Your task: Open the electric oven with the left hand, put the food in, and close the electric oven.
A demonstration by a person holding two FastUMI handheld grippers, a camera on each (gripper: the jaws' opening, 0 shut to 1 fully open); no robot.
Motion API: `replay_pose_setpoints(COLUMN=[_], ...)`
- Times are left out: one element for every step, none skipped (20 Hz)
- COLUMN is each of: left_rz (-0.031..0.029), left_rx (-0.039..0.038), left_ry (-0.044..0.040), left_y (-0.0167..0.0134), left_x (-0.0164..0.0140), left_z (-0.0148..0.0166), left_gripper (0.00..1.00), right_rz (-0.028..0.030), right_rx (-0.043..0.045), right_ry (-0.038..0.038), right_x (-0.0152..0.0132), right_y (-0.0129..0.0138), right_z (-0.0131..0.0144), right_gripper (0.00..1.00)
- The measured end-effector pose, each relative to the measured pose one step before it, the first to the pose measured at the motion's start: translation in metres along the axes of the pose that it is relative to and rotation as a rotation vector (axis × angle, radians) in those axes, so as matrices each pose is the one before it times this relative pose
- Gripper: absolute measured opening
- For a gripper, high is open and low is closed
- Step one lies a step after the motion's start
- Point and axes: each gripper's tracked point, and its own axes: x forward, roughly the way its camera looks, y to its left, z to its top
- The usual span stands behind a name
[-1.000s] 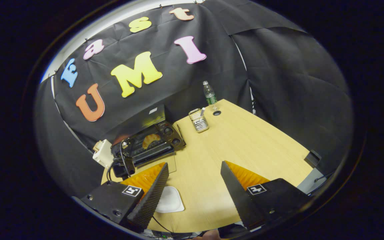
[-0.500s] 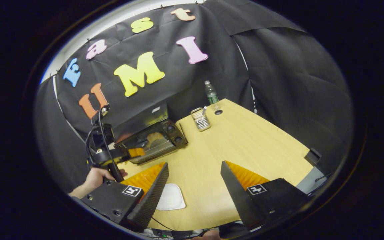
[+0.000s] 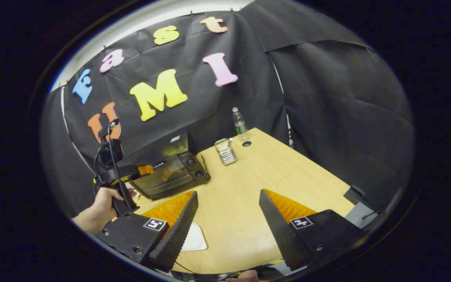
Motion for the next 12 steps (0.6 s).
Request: replay_pose_setpoints(left_rz=[0.00396,0.00383,0.00389,0.00476,0.00442,0.00535,0.00156,0.00623,0.00499,0.00463,-0.00404,-0.00288], left_rx=[-0.01002,-0.0159,-0.01827,-0.01627,-0.01504,-0.01274,-0.00809,-0.00072,0.00659,0.00423,0.00242,0.00256], left_ry=[-0.02964,-0.02736,-0.02803,-0.02879,-0.02778,-0.02829,-0.03244,-0.03339,-0.03439,-0.03551,-0.0342,-0.03509], left_y=[-0.00146,0.00096,-0.00059,0.00145,0.00249,0.00232,0.00165,0.00261,0.00368,0.00378,0.00179,0.00275], left_x=[-0.00778,-0.00879,-0.00963,-0.00855,-0.00855,-0.00831,-0.00876,-0.00866,-0.01018,-0.01103,-0.01236,-0.01298], left_z=[0.00957,0.01086,0.01179,0.01281,0.01409,0.0141,0.01508,0.01565,0.01601,0.01563,0.01438,0.01559], left_gripper=[0.96,0.96,0.96,0.96,0.96,0.96,0.96,0.95,0.95,0.95,0.94,0.94], right_rz=[0.01941,0.02407,0.02463,0.02426,0.02409,0.02012,0.01769,0.02052,0.01717,0.01606,0.01319,0.00625], right_rx=[-0.0227,-0.02166,-0.02203,-0.02338,-0.02525,-0.02852,-0.02745,-0.02274,-0.01977,-0.01452,-0.00913,-0.00551], right_ry=[-0.00893,-0.00998,-0.01008,-0.01371,-0.0147,-0.01335,-0.0132,-0.01494,-0.01384,-0.01768,-0.02103,-0.02088], right_x=[0.0007,0.0017,0.00304,0.00404,0.00324,0.00379,0.00336,0.00267,0.00163,0.00211,0.00108,0.00072], right_y=[0.00605,0.00646,0.00646,0.00574,0.00622,0.00459,0.00386,0.00402,0.00489,0.00404,0.00483,0.00316], right_z=[0.00533,0.00655,0.00534,0.00612,0.00754,0.00525,0.0056,0.00578,0.00668,0.00651,0.00685,0.00673], right_gripper=[1.0,1.0,0.98,0.97,0.95,0.96,0.96,1.0,1.0,0.98,0.96,0.97])
